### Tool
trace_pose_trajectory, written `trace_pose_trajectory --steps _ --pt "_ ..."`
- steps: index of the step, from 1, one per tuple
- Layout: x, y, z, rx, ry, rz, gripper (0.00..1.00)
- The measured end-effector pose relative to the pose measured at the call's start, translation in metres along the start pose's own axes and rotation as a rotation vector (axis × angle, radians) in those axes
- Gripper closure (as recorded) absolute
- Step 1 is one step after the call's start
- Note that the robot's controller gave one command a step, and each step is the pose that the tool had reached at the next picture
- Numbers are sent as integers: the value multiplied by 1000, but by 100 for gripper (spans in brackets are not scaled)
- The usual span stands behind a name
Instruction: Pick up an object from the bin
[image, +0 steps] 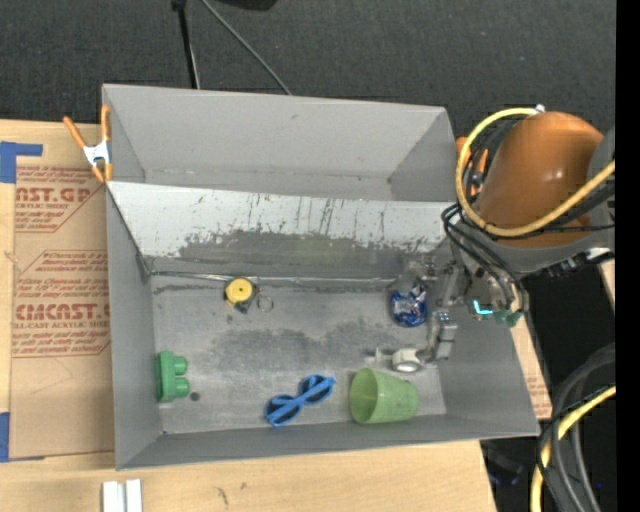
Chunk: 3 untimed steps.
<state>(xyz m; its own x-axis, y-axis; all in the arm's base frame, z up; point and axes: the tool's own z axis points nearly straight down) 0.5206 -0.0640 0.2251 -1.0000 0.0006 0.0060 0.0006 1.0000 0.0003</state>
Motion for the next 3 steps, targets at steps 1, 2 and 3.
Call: trace_pose_trajectory --steps 1,2,3 --pt "35 -8 155 5 -21 -477 0" --pt "36 34 154 4 -16 -607 0" --pt "34 35 154 3 -13 -606 0"
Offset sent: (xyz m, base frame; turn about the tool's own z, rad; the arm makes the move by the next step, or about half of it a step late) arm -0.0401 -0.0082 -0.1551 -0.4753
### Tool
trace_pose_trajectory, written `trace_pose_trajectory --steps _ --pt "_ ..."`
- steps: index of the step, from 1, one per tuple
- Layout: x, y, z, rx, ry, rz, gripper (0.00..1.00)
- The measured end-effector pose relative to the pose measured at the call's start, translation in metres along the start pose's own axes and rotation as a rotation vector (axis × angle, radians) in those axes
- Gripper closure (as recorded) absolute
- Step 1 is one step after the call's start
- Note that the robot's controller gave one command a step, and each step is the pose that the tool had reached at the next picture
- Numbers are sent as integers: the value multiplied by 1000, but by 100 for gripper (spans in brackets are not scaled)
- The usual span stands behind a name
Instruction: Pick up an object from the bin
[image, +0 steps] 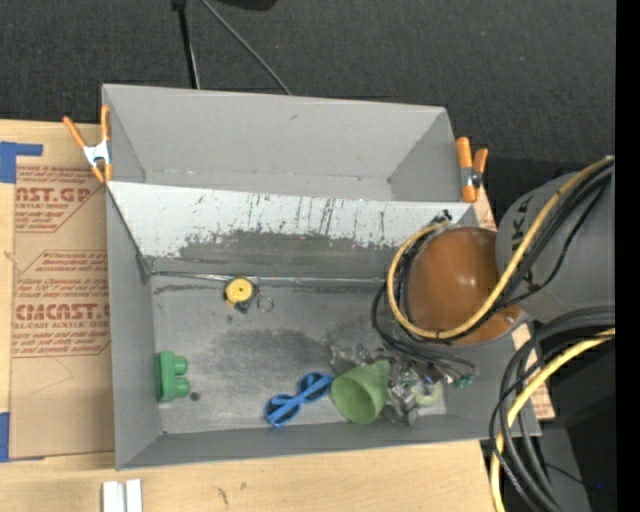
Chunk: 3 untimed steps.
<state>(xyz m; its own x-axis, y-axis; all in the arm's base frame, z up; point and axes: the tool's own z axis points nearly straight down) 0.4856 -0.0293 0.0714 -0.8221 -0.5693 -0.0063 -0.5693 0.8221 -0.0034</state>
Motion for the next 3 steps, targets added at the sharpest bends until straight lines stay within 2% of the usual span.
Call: trace_pose_trajectory --steps 2,3 --pt "-2 -1 0 -1 2 1 0" --pt "-2 0 0 -4 6 1 100"
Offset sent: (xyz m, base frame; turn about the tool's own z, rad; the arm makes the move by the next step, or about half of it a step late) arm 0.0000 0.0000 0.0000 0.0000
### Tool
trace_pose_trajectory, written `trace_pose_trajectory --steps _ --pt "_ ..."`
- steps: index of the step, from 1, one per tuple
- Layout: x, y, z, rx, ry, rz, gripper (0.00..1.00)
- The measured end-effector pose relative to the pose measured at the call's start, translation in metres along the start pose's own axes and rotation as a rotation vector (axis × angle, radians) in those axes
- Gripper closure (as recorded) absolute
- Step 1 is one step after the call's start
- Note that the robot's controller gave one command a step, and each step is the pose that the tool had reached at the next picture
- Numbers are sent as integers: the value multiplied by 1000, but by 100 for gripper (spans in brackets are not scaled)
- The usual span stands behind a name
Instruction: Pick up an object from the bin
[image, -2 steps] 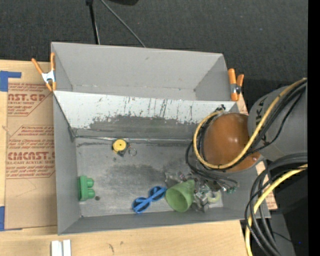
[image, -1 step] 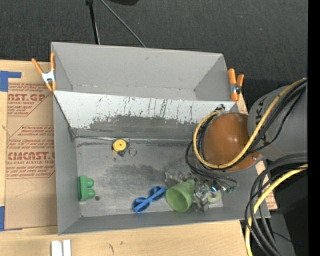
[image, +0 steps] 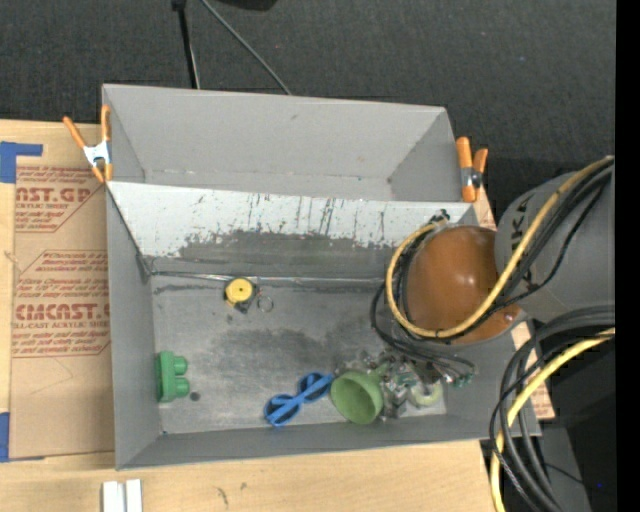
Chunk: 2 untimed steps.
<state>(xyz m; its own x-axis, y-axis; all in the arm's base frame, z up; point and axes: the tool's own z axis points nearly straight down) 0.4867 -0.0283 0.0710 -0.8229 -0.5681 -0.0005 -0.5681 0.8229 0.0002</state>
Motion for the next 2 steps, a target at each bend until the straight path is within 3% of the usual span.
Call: trace_pose_trajectory --steps 1,2 --pt "0 1 -11 0 0 0 100" --pt "-2 1 -49 2 -3 0 100"
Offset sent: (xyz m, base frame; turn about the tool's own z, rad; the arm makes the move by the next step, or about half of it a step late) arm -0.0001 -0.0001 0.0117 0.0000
